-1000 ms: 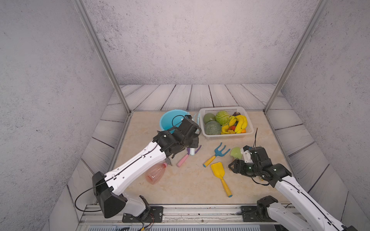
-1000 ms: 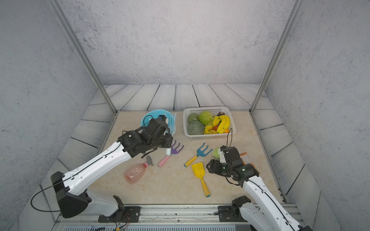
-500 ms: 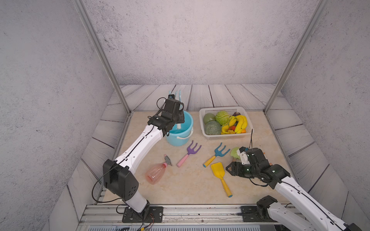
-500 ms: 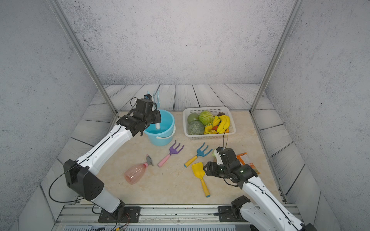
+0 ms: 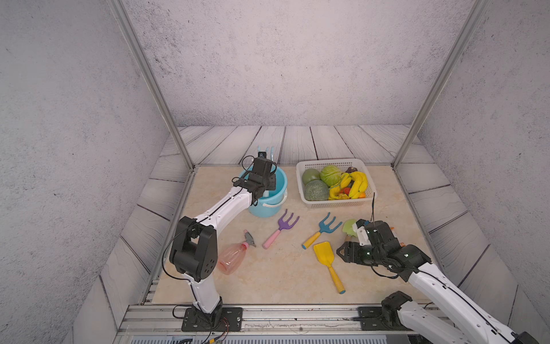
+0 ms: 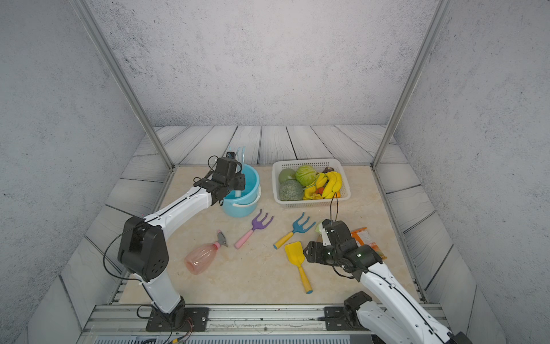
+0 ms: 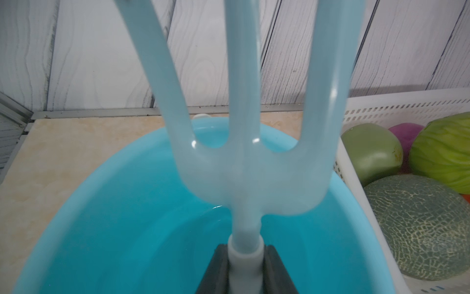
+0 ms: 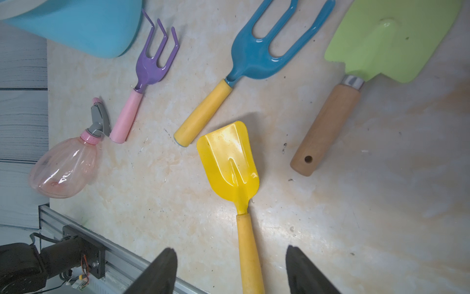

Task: Organize the gardening tools
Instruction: Place the gardening tool in the container.

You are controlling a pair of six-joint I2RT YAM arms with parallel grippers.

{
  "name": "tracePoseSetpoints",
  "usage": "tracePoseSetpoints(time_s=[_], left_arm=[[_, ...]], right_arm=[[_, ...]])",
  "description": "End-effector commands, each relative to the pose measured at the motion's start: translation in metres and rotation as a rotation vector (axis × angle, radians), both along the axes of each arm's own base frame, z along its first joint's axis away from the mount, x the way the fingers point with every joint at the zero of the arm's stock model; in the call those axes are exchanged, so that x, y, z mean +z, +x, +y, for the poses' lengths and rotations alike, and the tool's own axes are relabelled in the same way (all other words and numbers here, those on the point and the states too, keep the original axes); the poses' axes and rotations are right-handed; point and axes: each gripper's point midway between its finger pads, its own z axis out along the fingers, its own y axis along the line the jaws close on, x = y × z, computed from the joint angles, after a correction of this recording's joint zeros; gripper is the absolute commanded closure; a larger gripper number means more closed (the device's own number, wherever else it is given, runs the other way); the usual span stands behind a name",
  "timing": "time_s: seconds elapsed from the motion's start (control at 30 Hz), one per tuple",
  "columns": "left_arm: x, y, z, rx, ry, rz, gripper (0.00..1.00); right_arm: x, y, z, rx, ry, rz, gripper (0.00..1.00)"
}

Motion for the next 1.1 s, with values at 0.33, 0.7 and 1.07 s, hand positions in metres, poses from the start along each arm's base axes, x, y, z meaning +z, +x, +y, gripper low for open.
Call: tracePoseSetpoints(time_s=[0.33,0.7,1.07], left_arm=[[-0.044,0.0,0.005,0.011,0.039,0.051,0.79],[0.017,-0.014,0.015,0.009,0.029,-0.033,0.4],[0.09,-0.083,0.019,-0.089,-0.091,-0.013,0.31]], right_arm=[[0.006,0.01,0.003,0.005,-0.023,-0.01,0.27],[0.009,0.016,0.002,0.016,-0.057,-0.018,0.27],[0.012,0.02,0.006,0.032,-0.058,-0.017,0.27]])
